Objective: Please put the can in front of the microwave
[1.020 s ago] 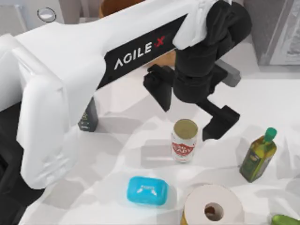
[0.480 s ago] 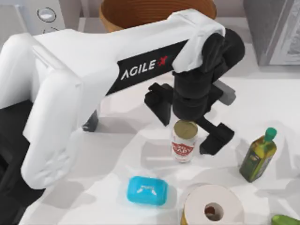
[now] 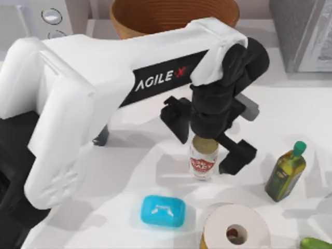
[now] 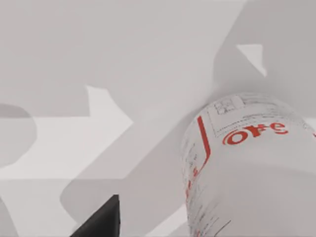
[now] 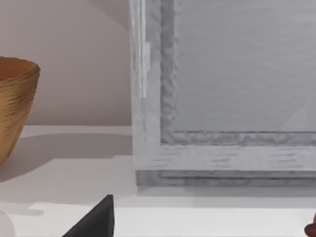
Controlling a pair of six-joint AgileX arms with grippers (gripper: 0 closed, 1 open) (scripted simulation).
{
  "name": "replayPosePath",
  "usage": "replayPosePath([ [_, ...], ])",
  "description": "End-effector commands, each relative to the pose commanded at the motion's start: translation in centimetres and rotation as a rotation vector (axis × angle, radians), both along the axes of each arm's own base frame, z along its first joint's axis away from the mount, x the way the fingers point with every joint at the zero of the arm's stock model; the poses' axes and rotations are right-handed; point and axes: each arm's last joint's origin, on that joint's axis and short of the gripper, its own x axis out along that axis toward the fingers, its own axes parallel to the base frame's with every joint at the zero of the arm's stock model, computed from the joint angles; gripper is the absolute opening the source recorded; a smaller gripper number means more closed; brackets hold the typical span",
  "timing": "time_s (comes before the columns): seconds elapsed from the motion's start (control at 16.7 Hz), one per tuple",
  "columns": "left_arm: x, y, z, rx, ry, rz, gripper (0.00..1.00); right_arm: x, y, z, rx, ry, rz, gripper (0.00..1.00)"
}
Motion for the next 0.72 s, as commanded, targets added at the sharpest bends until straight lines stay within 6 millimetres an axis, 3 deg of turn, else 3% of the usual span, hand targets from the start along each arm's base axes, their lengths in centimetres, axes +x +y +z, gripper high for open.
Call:
replayPosePath([
  [0.66, 0.0, 0.0, 0.0, 0.0, 0.0, 0.0, 0.02, 0.0, 0.0, 0.0, 0.0, 0.0, 0.0, 1.0],
  [0.72, 0.0, 0.0, 0.0, 0.0, 0.0, 0.0, 0.0, 0.0, 0.0, 0.0, 0.0, 0.0, 0.0, 1.0],
])
